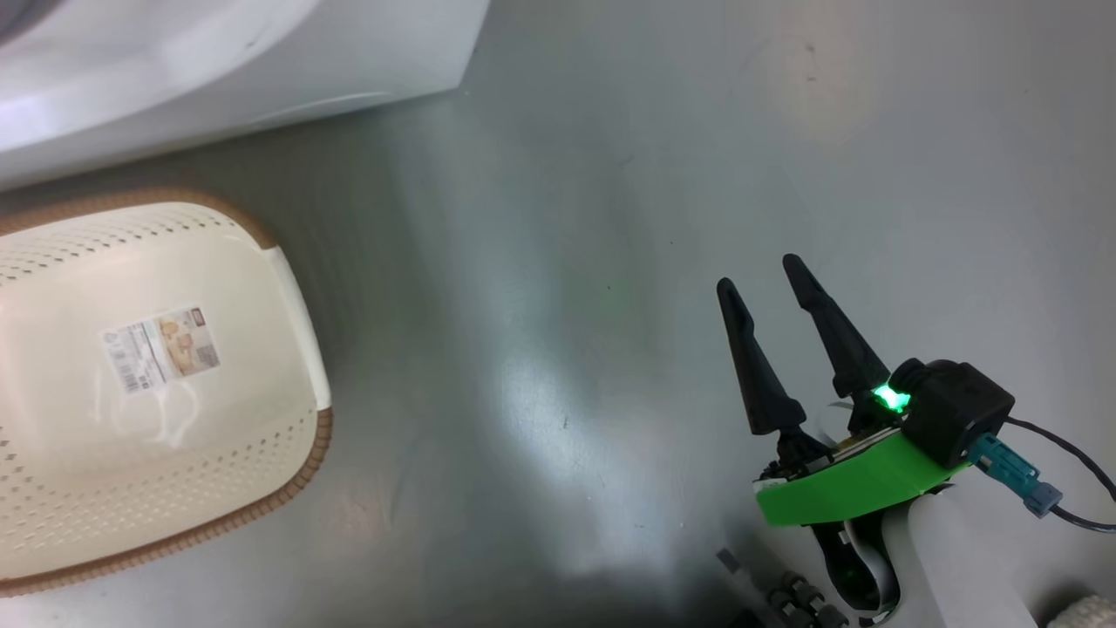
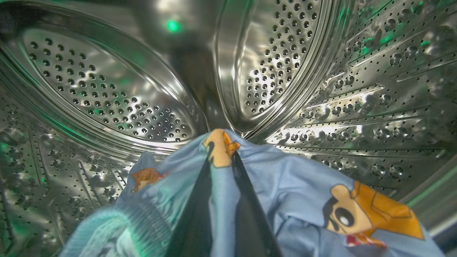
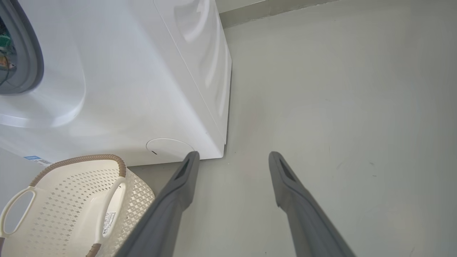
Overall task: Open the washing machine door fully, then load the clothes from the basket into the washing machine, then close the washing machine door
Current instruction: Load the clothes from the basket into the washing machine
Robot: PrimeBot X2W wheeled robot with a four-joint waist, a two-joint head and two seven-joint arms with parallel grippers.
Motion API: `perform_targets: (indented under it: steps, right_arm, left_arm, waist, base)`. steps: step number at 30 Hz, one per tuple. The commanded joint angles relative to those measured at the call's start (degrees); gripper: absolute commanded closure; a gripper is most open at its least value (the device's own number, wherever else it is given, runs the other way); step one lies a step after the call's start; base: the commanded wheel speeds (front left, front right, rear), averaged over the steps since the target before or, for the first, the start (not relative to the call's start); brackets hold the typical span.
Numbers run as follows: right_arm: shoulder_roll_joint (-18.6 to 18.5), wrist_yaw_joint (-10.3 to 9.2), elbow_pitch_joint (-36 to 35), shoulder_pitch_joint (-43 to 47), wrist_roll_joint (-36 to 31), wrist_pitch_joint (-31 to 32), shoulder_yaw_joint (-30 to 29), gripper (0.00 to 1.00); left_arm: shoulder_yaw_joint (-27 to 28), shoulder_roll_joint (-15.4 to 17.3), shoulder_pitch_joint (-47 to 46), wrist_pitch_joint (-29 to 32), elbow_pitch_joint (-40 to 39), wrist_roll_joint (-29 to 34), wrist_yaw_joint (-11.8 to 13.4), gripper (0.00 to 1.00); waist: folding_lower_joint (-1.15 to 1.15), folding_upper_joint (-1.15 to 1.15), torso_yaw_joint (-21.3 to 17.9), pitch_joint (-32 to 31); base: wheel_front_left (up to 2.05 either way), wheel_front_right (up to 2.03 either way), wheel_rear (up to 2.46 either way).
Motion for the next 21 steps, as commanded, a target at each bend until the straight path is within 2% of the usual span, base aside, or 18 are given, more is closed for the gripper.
perform_targets:
  steps: [1, 4, 5, 7, 9, 11, 14, 15, 16, 17, 21]
  right_arm:
    - [0.12, 0.09, -1.14, 0.74, 0.29, -0.27, 1.84, 0.00]
    - [0.12, 0.09, -1.21, 0.84, 0.64, -0.27, 2.48, 0.00]
    - [0.12, 0.09, -1.39, 0.74, 1.03, -0.27, 2.95, 0.00]
    - [0.12, 0.09, -1.51, 0.59, 1.42, -0.27, 3.31, 0.00]
    - [0.12, 0.09, -1.84, -0.05, 1.99, -0.27, 4.18, 0.00]
    - [0.12, 0.09, -1.71, -0.21, 2.17, -0.27, 4.45, 0.00]
    - [0.12, 0.09, -1.39, -0.21, 2.30, -0.27, 4.63, 0.00]
    - [0.12, 0.09, -1.28, -0.19, 2.31, -0.27, 4.61, 0.00]
    - [0.12, 0.09, -1.19, -0.20, 2.31, -0.27, 4.55, 0.00]
    - [0.12, 0.09, -1.10, -0.26, 2.33, -0.27, 4.49, 0.00]
    - [0.12, 0.09, -0.69, -0.46, 2.39, -0.27, 4.15, 0.00]
  left_arm:
    - [0.30, 4.07, -1.71, 0.46, -0.37, -0.88, -0.16, 1.00]
    - [-0.57, 4.93, -3.86, -0.43, 0.50, -1.50, -0.16, 1.00]
    - [-0.66, 5.93, -5.86, -2.61, -0.94, -1.29, -0.16, 1.00]
    - [-0.30, 6.51, -6.71, -3.30, -2.98, -0.91, -0.16, 1.00]
    - [2.83, 6.93, -6.24, -3.47, -8.60, 0.43, -0.16, 1.00]
    - [3.44, 6.83, -5.21, -3.48, -8.59, 0.76, -0.16, 1.00]
    - [2.55, 6.42, -4.02, -3.49, -4.39, 0.03, -0.16, 1.00]
    - [1.95, 6.43, -4.19, -3.46, -2.91, 0.01, -0.16, 0.72]
    - [1.34, 6.43, -4.60, -3.15, -1.55, 0.06, -0.16, 0.09]
    - [1.30, 6.23, -5.22, -2.65, -0.10, -0.29, -0.16, 0.00]
    - [-0.44, 5.56, -6.86, -1.19, 3.94, -0.53, -0.16, 0.00]
  waist:
    - [0.00, 0.00, -0.68, 0.86]
    - [0.00, 0.00, -1.29, 1.56]
    - [0.00, 0.00, -1.80, 2.49]
    - [0.00, 0.00, -2.16, 3.04]
    - [0.00, 0.00, -2.80, 4.24]
    - [0.00, 0.00, -2.99, 4.31]
    - [0.00, 0.00, -3.05, 4.01]
    - [0.00, 0.00, -3.00, 3.96]
    - [0.00, 0.00, -2.91, 3.95]
    - [0.00, 0.00, -2.85, 3.96]
    - [0.00, 0.00, -2.49, 3.48]
  base:
    - [0.00, 0.00, 0.00]
    - [0.00, 0.00, 0.00]
    - [0.00, 0.00, 0.00]
    - [0.00, 0.00, 0.00]
    - [0.00, 0.00, 0.00]
    - [0.00, 0.00, 0.00]
    - [0.00, 0.00, 0.00]
    - [0.00, 0.00, 0.00]
    - [0.00, 0.00, 0.00]
    - [0.00, 0.00, 0.00]
    - [0.00, 0.00, 0.00]
